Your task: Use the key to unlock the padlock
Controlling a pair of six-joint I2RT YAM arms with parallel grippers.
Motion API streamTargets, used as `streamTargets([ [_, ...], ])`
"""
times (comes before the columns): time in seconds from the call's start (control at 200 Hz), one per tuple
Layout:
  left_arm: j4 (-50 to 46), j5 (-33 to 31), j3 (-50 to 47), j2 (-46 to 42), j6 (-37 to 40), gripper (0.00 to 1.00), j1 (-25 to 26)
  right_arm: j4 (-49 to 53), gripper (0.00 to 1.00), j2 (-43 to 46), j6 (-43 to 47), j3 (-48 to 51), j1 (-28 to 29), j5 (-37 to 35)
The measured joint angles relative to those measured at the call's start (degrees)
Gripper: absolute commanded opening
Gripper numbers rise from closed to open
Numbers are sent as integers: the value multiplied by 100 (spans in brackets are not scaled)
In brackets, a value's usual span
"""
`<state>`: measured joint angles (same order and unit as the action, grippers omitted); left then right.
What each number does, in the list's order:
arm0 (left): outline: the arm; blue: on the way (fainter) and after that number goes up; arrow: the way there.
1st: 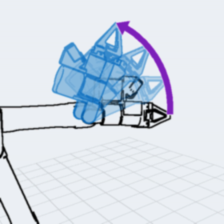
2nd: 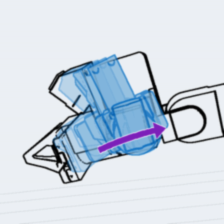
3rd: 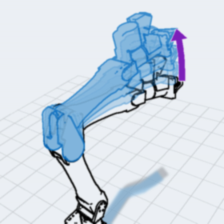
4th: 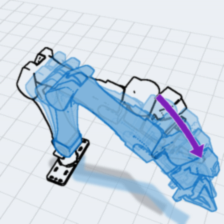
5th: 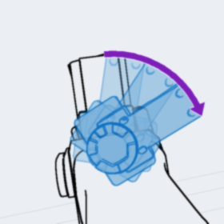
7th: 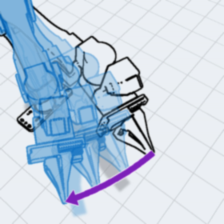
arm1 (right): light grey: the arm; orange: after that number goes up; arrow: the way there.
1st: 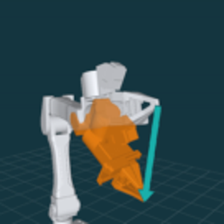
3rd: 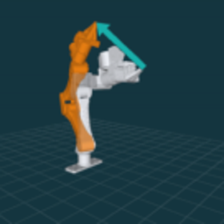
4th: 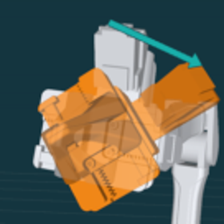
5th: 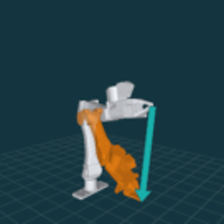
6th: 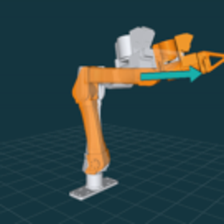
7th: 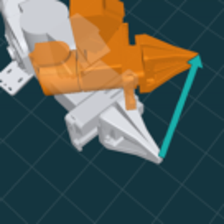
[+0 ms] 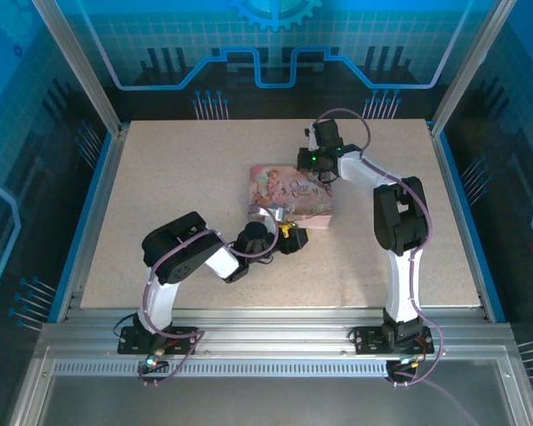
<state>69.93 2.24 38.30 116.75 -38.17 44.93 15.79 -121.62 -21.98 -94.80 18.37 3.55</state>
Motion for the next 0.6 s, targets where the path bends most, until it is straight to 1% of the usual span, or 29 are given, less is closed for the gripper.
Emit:
streamTargets([
  [0.05,35,20,31,59,-72,69,4,0,0,0,0,0,0,-4],
  [0.2,155,20,59,179,-232,60,4,4,0,2,0,0,0,-11],
  [0.315,197,24,55,205,-297,55,-20,-2,0,20,2,33,0,-9],
  [0.495,267,111,-48,205,-387,43,-140,-44,0,55,2,101,0,-9],
  [0.6,345,181,-107,203,-389,41,-199,-46,0,70,0,120,0,-9],
])
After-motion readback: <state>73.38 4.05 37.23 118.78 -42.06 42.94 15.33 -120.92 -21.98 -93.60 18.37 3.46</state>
